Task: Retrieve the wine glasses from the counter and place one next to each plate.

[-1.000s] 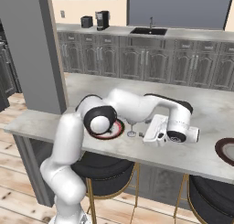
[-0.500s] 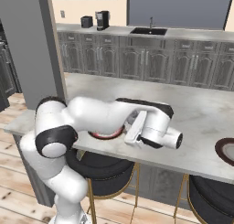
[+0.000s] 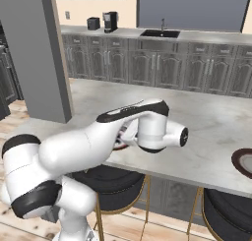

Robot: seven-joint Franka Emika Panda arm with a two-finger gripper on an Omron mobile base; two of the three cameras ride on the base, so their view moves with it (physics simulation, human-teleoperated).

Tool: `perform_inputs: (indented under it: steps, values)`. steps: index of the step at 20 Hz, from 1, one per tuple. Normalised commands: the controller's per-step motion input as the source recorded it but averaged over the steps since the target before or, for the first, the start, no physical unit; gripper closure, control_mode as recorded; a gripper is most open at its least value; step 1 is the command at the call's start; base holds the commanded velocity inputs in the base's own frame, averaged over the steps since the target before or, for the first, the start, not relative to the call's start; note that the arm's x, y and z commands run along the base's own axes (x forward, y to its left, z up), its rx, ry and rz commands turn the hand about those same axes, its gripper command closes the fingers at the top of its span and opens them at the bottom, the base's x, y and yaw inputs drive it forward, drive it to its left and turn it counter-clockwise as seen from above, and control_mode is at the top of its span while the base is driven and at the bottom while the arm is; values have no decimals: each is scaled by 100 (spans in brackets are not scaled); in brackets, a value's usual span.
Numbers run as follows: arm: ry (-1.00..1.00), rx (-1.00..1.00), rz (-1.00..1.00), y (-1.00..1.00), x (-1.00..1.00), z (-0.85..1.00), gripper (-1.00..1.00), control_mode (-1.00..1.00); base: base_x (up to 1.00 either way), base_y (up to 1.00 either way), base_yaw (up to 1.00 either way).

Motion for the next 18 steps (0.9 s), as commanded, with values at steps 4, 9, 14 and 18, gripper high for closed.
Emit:
perform_inputs:
  steps: [4,9,14,18]
  values:
    - [9,4,11,15,-44,43,-100,-100,0,0,0]
    - [13,10,11,1,-47,36,-100,-100,0,0,0]
    - [5,9,11,15,-76,23,-100,-100,0,0,0]
    - [0,6,15,22,-75,3,-100,100,-25,11,5]
